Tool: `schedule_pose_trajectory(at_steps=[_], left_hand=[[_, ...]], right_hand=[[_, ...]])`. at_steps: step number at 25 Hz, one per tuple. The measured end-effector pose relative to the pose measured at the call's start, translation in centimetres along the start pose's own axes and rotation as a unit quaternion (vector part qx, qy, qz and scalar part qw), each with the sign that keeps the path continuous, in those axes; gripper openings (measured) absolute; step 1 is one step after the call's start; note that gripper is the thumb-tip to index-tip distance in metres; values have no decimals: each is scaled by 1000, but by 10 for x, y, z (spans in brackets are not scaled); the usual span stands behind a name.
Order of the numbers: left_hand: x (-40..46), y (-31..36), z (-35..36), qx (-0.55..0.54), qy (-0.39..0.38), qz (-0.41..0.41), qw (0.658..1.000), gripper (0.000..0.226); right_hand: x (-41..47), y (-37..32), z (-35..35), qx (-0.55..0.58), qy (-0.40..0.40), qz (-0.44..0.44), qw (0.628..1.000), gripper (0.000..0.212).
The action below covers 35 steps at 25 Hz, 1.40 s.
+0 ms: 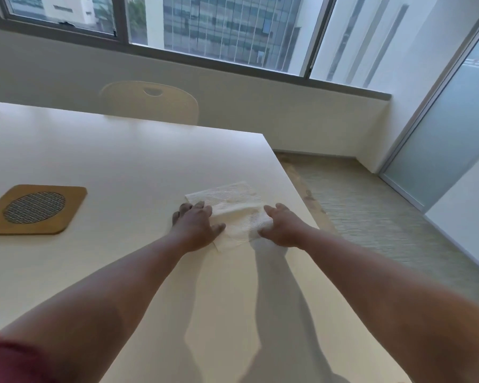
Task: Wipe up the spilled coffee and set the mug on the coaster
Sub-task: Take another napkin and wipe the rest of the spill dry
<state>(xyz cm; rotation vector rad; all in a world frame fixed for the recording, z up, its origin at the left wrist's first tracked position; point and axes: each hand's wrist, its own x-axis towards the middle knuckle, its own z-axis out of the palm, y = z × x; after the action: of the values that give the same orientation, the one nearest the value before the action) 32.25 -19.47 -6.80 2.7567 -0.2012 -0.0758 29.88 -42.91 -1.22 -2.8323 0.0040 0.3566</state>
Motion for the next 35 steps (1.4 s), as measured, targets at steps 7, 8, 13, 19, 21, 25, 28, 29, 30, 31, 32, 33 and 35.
schedule_pose_trajectory(at_steps=[7,8,13,19,21,25,28,29,30,31,32,33,35], left_hand=[[-28,0,-24,-203,104,-27,973,11],[-35,-1,-32,-212,107,-24,971,10],[-81,-5,-81,-258,114,47,958,8],[-155,3,-143,-266,114,118,950,12],[-180,6,-159,-273,119,121,947,11],[-219,0,-182,-313,131,87,937,8],[-235,-10,-193,-365,101,71,923,13],[-238,-15,-195,-381,84,71,918,16],[-240,-20,-197,-399,66,70,912,18],[-241,-26,-199,-417,49,70,905,19],[-241,-33,-200,-433,36,70,898,20],[-241,-41,-201,-446,24,68,892,23],[-237,-59,-203,-468,-8,64,881,30]], right_hand=[[-20,-12,-4,-73,-1,-41,997,68],[-28,-14,-10,-64,13,-50,997,70],[-76,-29,-45,47,93,-85,991,78],[-146,-66,-57,117,73,-168,976,66],[-166,-77,-60,127,59,-194,971,40],[-203,-94,-64,200,15,-223,954,21],[-218,-104,-59,252,-11,-218,943,22],[-219,-106,-57,268,-23,-217,939,23],[-220,-109,-55,283,-36,-216,934,23],[-219,-114,-53,297,-49,-215,929,23],[-218,-118,-50,310,-60,-213,925,22],[-217,-123,-47,319,-69,-211,921,21],[-215,-135,-39,333,-79,-206,917,20]])
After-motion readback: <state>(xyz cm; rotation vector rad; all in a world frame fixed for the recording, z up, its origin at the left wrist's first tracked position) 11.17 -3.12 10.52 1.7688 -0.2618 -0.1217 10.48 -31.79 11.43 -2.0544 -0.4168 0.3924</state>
